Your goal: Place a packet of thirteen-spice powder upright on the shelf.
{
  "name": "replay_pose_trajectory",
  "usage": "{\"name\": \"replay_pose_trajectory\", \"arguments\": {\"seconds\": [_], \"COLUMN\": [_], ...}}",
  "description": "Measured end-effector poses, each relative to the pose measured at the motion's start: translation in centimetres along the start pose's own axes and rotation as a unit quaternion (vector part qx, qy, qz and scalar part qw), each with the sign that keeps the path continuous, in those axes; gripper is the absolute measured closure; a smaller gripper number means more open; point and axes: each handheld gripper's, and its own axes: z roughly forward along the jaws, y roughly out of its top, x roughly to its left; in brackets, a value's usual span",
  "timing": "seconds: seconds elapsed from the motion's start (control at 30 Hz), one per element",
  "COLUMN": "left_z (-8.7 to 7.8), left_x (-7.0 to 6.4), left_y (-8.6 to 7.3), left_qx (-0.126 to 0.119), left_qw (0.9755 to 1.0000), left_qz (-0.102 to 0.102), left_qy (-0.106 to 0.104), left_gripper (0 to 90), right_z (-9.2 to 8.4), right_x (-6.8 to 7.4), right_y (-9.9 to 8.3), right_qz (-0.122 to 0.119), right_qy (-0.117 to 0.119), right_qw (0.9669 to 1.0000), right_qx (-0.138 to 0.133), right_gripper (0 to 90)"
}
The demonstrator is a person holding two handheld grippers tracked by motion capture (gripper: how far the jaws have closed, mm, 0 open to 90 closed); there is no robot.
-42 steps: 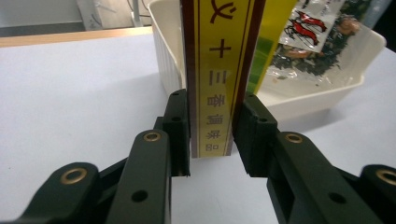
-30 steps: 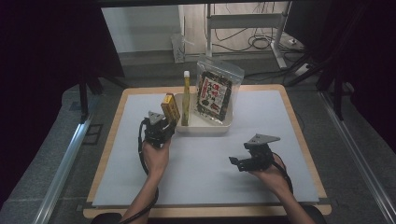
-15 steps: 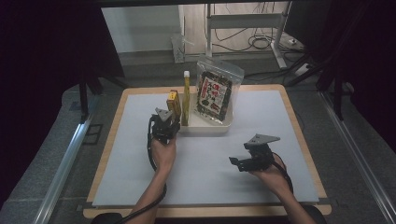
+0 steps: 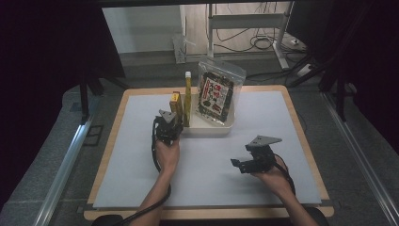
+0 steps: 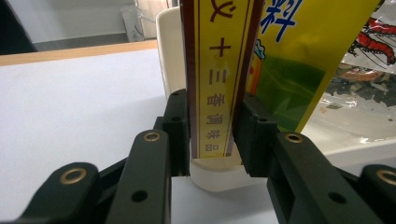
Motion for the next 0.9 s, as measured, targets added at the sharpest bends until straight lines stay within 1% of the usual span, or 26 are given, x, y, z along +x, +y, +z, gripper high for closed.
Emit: {"name": "replay_pose_trajectory", "arguments": {"seconds": [0.1,0.17,0.23,0.37,0.43,0.5,0.63,0.77,0.9], "left_z": [0.1,0.2,0.2,0.3,0.3,0.2,0.2,0.2,0.3], "left_x": [-0.3,-0.4,-0.4,-0.6,-0.8,-1.0,-1.0,-1.1,-0.9], "left_y": [-0.1,-0.3,-0.5,-0.6,-0.7,-0.9,-1.0,-1.1,-1.1], "left_qx": [-0.001,0.001,-0.004,-0.005,-0.005,-0.007,-0.008,-0.006,-0.003], "left_qw": [1.0000,1.0000,1.0000,0.9999,0.9997,0.9995,0.9997,0.9997,0.9999], "left_qz": [0.002,-0.001,-0.001,0.007,0.017,0.024,0.018,0.020,0.015], "left_qy": [0.007,0.007,0.008,0.013,0.017,0.020,0.017,0.015,0.008], "left_gripper": [68.4,68.4,68.3,68.3,68.2,68.1,67.7,66.6,65.0], "right_z": [0.0,0.0,0.0,0.1,0.1,0.1,0.1,0.1,0.1], "right_x": [0.0,0.0,0.0,0.0,0.1,0.1,0.1,0.1,0.1], "right_y": [0.0,0.0,0.0,0.0,0.0,0.0,0.0,0.0,0.0], "right_qz": [0.000,0.000,0.000,-0.001,-0.001,-0.001,-0.002,-0.002,-0.002], "right_qy": [0.000,0.001,0.001,0.001,0.001,0.001,0.002,0.002,0.002], "right_qw": [1.0000,1.0000,1.0000,1.0000,1.0000,1.0000,1.0000,1.0000,1.0000], "right_qx": [0.000,0.001,0.001,0.001,0.001,0.001,0.001,0.001,0.001], "right_gripper": [14.9,14.9,15.0,15.0,15.0,15.0,15.1,15.1,15.1]}}
